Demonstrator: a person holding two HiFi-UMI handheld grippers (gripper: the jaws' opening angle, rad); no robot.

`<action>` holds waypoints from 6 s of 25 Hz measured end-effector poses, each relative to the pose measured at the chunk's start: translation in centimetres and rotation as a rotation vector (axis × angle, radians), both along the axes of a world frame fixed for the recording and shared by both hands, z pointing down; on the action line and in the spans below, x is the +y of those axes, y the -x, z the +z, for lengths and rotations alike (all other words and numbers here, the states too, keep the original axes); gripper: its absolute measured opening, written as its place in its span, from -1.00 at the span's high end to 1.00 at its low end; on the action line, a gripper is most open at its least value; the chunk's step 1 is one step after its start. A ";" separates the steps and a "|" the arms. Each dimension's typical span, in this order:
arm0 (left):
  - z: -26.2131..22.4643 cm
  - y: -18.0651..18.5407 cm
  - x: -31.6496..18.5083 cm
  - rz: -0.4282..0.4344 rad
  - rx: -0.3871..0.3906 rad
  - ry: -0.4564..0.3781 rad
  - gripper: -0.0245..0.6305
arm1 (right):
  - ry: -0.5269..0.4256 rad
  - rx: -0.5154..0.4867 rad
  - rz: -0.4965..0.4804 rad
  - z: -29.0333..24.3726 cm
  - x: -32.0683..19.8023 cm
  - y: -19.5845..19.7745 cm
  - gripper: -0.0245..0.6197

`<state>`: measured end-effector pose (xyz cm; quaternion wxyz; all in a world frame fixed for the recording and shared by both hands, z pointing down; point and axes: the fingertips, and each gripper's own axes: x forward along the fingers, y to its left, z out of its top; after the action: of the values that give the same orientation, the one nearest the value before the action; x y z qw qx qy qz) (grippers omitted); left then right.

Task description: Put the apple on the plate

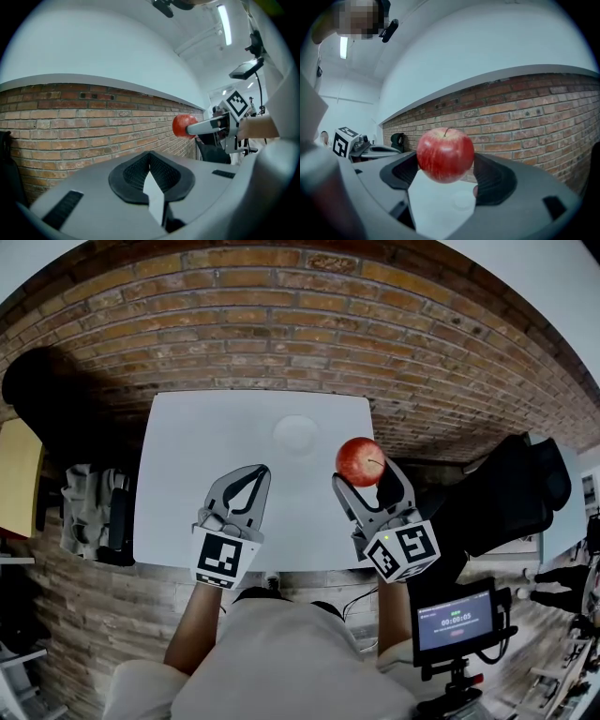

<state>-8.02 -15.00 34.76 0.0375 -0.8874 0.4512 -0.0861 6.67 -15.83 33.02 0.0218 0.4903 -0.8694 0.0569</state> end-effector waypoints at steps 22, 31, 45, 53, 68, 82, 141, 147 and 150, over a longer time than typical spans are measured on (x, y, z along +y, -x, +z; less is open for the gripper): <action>3.1 1.3 -3.2 -0.036 0.009 0.108 0.91 | 0.062 0.045 -0.056 3.1 -5.2 2.1 -0.22; 4.3 1.2 -5.0 -0.122 -0.001 0.149 0.91 | 0.101 0.051 -0.156 5.9 -9.2 2.8 -0.22; 6.5 1.3 -6.1 -0.233 -0.010 0.210 0.91 | 0.163 0.057 -0.268 10.4 -13.5 4.5 -0.22; 8.0 1.1 -6.6 -0.274 -0.015 0.243 0.91 | 0.206 0.060 -0.296 13.3 -15.0 4.8 -0.22; 10.5 1.9 -7.0 -0.365 -0.025 0.313 0.91 | 0.291 0.111 -0.308 19.5 -18.6 4.1 -0.22; 12.4 2.8 -6.1 -0.440 -0.036 0.368 0.91 | 0.371 0.189 -0.356 26.4 -20.7 5.2 -0.22; 13.0 2.7 -4.5 -0.421 -0.043 0.382 0.91 | 0.537 0.429 -0.360 34.6 -19.9 4.7 -0.22; 12.7 3.0 -3.9 -0.413 -0.042 0.371 0.91 | 0.542 0.432 -0.343 34.2 -19.1 4.2 -0.22; 12.3 3.0 -3.7 -0.401 -0.041 0.360 0.91 | 0.540 0.429 -0.317 33.5 -18.8 3.6 -0.22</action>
<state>-10.99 -18.67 47.09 -0.1294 -0.7709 0.5944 -0.1887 3.08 -34.63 66.50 0.3405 0.3272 -0.8638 0.1758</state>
